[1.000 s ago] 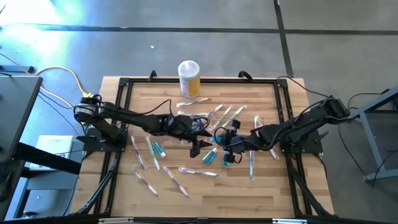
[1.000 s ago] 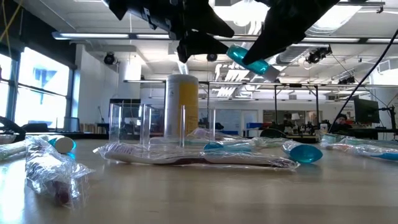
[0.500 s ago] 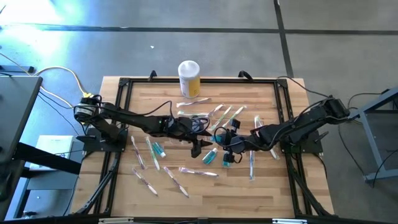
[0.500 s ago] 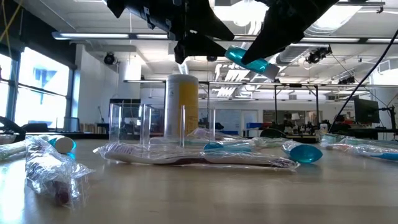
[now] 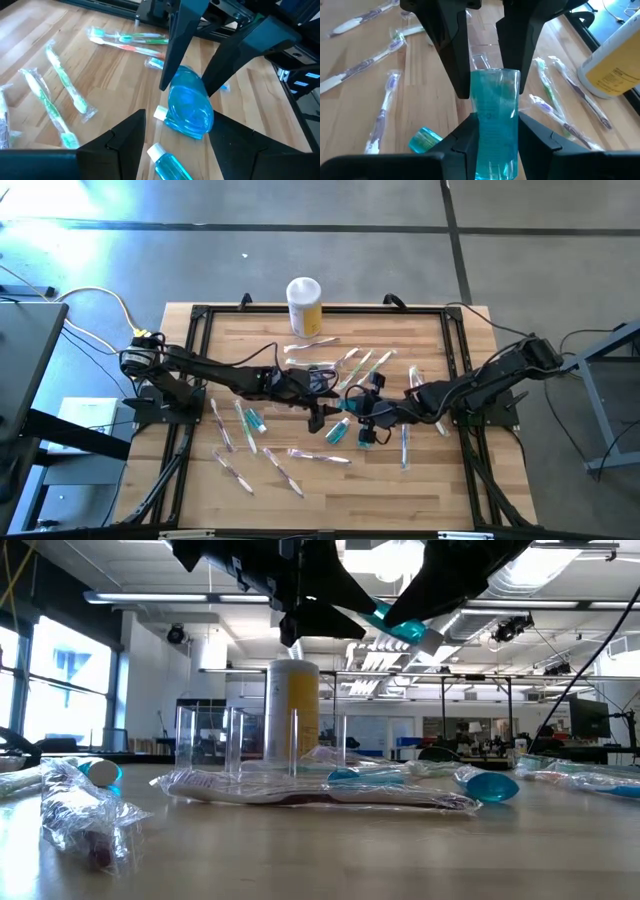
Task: Pick & Place toothbrushing station
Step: Put the mouthwash bottle into the transparent organizer
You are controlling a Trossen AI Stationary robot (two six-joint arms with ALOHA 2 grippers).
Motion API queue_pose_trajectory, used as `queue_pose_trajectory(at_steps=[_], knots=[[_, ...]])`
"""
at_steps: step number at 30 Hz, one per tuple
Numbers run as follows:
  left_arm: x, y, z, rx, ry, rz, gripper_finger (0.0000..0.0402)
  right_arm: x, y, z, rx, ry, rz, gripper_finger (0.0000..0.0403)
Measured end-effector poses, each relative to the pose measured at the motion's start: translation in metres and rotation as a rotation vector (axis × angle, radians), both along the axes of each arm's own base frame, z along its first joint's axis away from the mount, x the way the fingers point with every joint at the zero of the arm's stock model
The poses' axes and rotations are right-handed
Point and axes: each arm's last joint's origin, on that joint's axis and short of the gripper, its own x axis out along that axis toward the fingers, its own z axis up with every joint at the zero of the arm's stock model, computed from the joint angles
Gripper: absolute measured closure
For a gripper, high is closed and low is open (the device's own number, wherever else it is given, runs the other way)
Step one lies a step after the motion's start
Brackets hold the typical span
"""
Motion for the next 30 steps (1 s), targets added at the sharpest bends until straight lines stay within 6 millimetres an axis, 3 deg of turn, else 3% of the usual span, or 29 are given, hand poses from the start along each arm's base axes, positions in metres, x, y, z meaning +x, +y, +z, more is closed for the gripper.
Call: queue_pose_trajectory(at_steps=[19,30], knots=[[0.002,-0.001,0.006,0.029,-0.057,-0.06,0.0201,-0.001,0.0,-0.002,-0.002,0.016,0.015,0.03],[0.011,-0.003,-0.007,0.02,-0.06,-0.078,0.0201,-0.001,0.0,-0.002,-0.005,0.016,0.012,0.03]])
